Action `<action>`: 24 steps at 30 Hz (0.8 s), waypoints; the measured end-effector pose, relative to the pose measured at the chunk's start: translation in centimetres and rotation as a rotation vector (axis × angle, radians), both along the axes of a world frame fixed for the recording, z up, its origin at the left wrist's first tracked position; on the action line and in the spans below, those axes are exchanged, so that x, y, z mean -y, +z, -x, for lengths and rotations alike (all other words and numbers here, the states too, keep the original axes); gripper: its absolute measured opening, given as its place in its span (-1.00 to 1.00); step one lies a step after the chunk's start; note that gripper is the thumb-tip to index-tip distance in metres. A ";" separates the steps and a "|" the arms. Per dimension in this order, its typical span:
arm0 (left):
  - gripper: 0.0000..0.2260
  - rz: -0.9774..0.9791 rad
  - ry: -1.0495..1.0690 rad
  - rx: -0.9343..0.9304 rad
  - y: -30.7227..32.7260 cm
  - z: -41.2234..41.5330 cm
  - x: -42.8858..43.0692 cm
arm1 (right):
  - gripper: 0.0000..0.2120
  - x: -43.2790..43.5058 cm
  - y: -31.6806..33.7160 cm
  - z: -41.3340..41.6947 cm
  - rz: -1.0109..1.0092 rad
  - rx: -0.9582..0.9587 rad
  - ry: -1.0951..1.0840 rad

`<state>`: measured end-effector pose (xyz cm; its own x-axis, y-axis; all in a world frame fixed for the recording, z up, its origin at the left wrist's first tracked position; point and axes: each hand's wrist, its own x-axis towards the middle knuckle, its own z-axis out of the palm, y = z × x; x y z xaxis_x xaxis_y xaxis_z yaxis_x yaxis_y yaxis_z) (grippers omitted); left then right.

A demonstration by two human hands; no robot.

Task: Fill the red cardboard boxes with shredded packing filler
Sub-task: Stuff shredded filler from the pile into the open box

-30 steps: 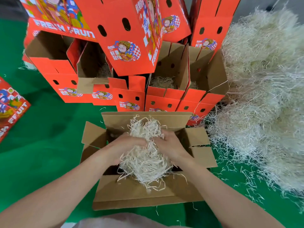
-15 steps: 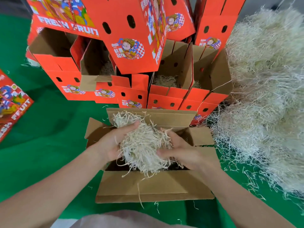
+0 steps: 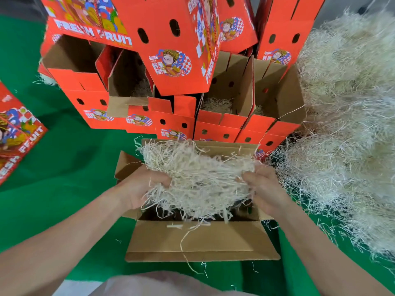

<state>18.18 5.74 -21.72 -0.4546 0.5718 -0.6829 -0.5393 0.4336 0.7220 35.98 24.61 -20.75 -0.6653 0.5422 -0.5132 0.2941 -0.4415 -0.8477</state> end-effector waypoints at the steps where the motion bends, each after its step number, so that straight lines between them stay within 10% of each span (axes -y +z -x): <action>1: -0.90 -0.012 -0.017 0.024 0.2 -0.6 -0.5 | -0.80 1.1 0.1 0.4 -0.004 -0.012 0.114; 4: -0.77 -0.050 -0.120 0.164 0.3 -2.5 -1.8 | -0.66 4.0 -1.1 1.5 -0.145 0.060 0.373; 7: -0.92 -0.116 -0.068 0.179 0.2 -2.1 -0.9 | -0.61 2.8 -0.3 1.2 -0.291 0.170 0.184; 13: -0.86 -0.001 -0.133 0.029 -1.1 -2.0 -1.0 | -0.61 2.1 -0.6 0.8 -0.094 0.155 0.263; 16: -0.70 -0.057 -0.361 0.005 -1.1 -2.7 -1.4 | -0.66 3.6 -1.7 1.7 -0.208 0.289 0.378; 20: 0.13 0.023 -0.298 0.012 -1.4 0.1 0.7 | -0.28 1.5 -1.6 0.4 -0.255 0.324 0.183; 24: -0.04 0.019 -0.393 0.019 -1.7 -0.7 0.3 | -0.42 2.3 -1.3 0.9 -0.065 0.200 0.345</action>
